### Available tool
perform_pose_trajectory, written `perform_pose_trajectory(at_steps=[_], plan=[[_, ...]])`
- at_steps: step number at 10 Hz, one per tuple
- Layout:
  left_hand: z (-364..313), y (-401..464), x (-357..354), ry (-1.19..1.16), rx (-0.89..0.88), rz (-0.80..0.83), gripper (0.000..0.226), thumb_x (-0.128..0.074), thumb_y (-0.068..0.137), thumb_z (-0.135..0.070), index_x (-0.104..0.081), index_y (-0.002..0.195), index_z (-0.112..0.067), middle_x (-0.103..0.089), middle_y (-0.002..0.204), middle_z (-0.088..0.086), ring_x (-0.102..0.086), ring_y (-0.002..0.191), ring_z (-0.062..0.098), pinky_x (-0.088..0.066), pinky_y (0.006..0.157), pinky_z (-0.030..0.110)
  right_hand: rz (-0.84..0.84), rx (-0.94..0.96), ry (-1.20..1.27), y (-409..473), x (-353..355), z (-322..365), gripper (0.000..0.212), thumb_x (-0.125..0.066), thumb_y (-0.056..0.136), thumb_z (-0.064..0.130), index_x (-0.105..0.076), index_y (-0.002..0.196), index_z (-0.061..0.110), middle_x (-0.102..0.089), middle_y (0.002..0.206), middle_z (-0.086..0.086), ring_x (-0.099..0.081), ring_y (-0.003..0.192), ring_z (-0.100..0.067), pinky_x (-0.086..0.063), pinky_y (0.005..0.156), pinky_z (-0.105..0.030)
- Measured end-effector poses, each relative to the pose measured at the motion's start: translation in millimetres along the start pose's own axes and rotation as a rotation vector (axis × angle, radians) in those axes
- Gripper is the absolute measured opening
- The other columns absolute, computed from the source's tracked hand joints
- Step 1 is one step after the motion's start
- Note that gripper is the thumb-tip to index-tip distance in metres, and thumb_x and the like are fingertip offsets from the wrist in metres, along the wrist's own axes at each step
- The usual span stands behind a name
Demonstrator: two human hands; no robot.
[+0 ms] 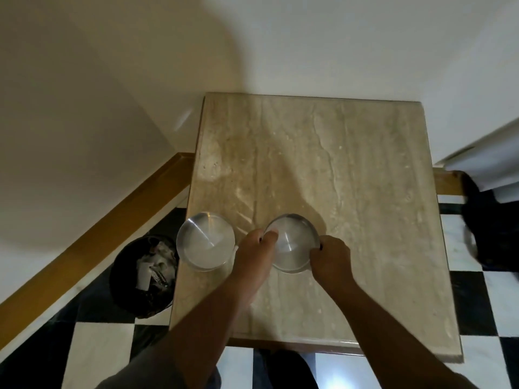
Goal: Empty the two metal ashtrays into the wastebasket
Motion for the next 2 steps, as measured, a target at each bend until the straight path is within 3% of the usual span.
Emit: perform_pose_trajectory(at_steps=[1, 2], plan=[[-1, -6, 0, 0.079, -0.027, 0.028, 0.050, -0.047, 0.080, -0.058, -0.063, 0.116, -0.027, -0.067, 0.114, -0.002, -0.064, 0.109, 0.021, -0.052, 0.102, 0.051, -0.001, -0.045, 0.013, -4, -5, -3, 0.008, -0.054, 0.079, 0.004, -0.061, 0.077, 0.003, -0.060, 0.077, -0.012, -0.045, 0.052, -0.008, -0.028, 0.041, -0.016], [-20, -16, 16, 0.286, -0.092, 0.017, 0.060, -0.047, 0.094, -0.058, -0.053, 0.139, -0.018, -0.062, 0.126, -0.003, -0.062, 0.114, 0.024, -0.050, 0.095, 0.038, 0.011, -0.054, 0.010, -20, 15, 15, 0.026, -0.058, 0.084, 0.018, -0.059, 0.103, 0.000, -0.056, 0.104, -0.013, -0.049, 0.069, -0.012, -0.036, 0.053, -0.019]])
Point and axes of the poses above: each hand's wrist, its own y-axis towards the middle knuckle, its own x-axis out of the back of the hand, z = x × y, the point moved 8 cm from there along y, towards the middle knuckle
